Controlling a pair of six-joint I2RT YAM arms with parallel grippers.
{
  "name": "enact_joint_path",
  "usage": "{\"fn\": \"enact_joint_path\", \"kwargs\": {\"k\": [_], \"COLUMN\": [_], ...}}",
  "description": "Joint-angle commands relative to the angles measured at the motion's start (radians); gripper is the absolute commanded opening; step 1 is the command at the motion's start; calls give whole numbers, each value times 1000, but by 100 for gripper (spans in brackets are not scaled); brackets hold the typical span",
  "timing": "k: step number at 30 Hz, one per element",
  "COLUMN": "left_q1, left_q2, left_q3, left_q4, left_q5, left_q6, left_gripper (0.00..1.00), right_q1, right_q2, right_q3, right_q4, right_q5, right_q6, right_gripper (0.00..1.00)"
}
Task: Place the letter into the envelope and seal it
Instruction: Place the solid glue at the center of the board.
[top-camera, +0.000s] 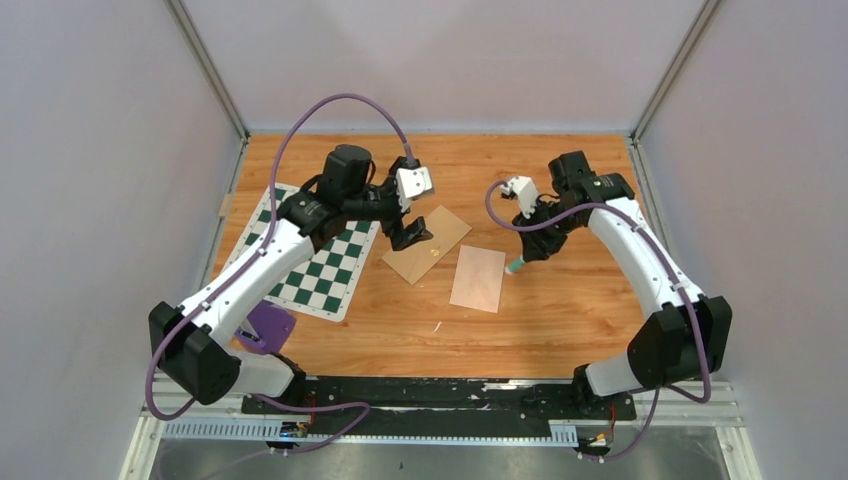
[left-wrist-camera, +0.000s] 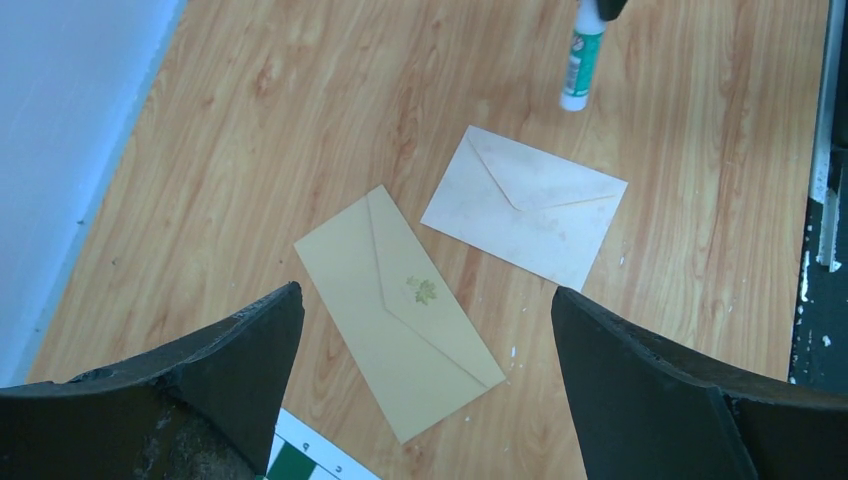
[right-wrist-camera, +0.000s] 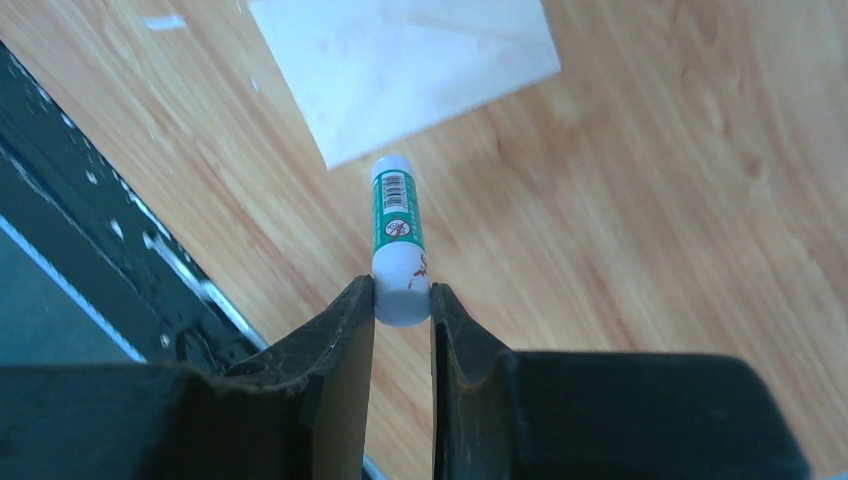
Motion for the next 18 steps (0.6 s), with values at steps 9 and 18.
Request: {"fn": "enact_joint_path", "kwargs": {"k": [9,18], "left_q1": [21,71], "left_q2": [19,85], "left_q3": [-32,13], "left_q4": [31,-72], "left_q5": [-35,-14], "left_q6": [-127,-216], "left_gripper": [100,100], "right_q1": [-175,-186], "right_q2": [248,534], "right_q3": [57,204], "right_q4": [-418,-420], "right_q5": [266,184], "right_q6": [-424,-443], "right_gripper": [0,4]}}
